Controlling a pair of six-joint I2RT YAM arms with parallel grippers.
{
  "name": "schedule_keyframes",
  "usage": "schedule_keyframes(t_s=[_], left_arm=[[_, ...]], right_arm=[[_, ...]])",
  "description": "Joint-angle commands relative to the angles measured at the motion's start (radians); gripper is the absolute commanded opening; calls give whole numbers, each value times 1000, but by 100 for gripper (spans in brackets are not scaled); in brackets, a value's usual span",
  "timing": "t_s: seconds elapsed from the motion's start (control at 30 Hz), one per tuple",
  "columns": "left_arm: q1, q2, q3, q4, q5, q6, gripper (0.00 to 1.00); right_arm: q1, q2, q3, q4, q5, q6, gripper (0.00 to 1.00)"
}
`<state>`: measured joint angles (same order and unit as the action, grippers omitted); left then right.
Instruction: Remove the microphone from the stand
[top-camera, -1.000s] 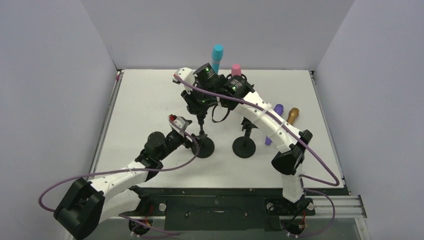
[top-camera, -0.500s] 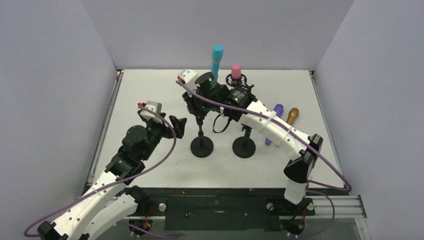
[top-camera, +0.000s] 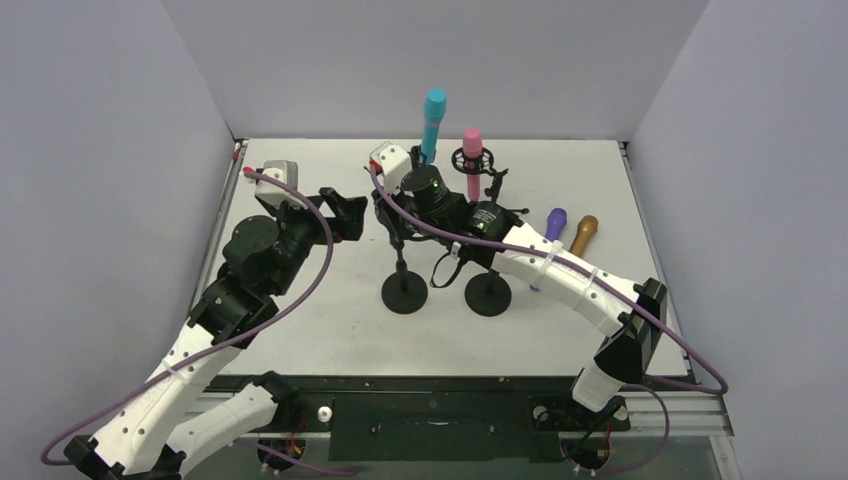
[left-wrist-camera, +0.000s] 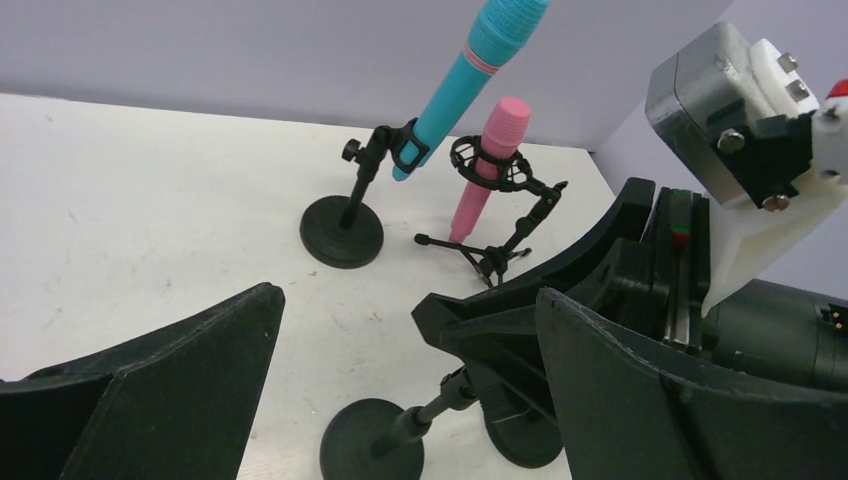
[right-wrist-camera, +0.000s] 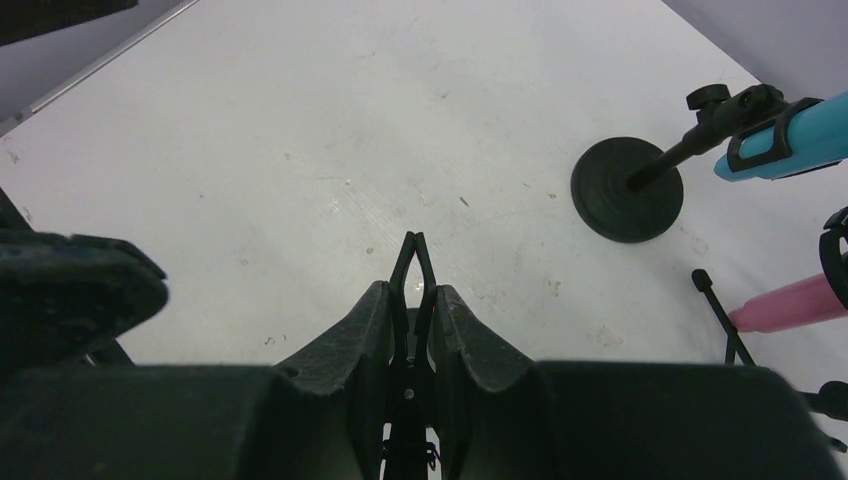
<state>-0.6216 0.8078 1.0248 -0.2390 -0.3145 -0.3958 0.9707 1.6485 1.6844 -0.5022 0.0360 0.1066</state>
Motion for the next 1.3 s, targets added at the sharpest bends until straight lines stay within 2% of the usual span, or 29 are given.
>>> schedule_keyframes(t_s=[0.0,0.17,0.33,0.6,1.0,1.27], left_arm=[[3,44,86,25,38,-81,96],[9,136,146,-25,-17,-105,96],[40,216,123,6,-13,-137,96],[53,295,87,46,17,-154,96],[53,285,-133,87,21,-215,96],[53,275,-195,103,7,-224,96]], right_arm=[[10,11,-71,46,15,45,0],[13,-20,-166,144,10,65,0],[24,-49,-260,234,19,79,0],[27,-50,-308,284,30,82,0],[38,-21,-362,315,50,95,0],[53,-4,-437,380,53,128,0]])
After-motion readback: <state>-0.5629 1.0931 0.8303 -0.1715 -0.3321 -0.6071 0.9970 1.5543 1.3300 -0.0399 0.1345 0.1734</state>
